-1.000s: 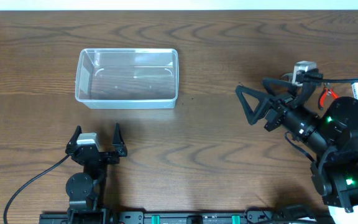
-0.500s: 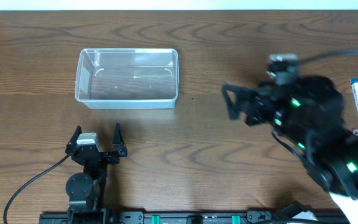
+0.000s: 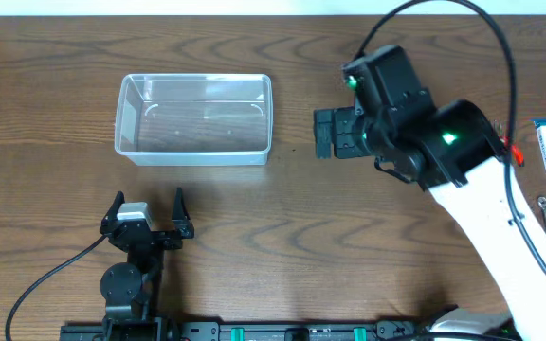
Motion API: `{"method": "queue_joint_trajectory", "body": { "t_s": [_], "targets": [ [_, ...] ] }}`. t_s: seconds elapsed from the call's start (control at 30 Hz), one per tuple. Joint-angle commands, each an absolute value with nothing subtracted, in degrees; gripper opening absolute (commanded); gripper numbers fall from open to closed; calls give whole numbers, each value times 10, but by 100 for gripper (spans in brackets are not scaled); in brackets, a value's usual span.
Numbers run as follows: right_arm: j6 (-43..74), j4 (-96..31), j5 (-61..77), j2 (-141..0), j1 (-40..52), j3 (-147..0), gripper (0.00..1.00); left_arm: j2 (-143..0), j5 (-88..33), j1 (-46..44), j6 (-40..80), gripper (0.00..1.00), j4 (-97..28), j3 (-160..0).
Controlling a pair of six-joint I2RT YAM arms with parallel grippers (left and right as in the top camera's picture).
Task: Pack container
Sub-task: 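Swing the right gripper up and left toward the clear container's right side, then raise the left gripper toward the container's left end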
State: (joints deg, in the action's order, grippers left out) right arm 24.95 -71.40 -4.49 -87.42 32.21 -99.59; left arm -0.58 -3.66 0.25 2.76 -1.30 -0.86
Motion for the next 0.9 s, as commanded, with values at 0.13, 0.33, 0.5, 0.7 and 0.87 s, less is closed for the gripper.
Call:
{"method": "queue_joint_trajectory", "body": {
  "t_s": [0.13, 0.33, 0.5, 0.7, 0.87],
  "targets": [
    [241, -753, -54, -873, 327, -1015, 99, -2, -38, 0, 28, 98, -38, -2],
    [297, -745, -10, -873, 327, -1015, 99, -2, -36, 0, 28, 98, -37, -2],
    [300, -741, -4, -873, 327, -1015, 99, -3, -37, 0, 28, 98, -36, -2],
    [302, -737, 3, -873, 327, -1015, 99, -4, -36, 1, 28, 98, -39, -24],
    [302, -737, 3, -873, 327, -1015, 99, -46, -27, 24, 60, 98, -100, -105]
  ]
}}
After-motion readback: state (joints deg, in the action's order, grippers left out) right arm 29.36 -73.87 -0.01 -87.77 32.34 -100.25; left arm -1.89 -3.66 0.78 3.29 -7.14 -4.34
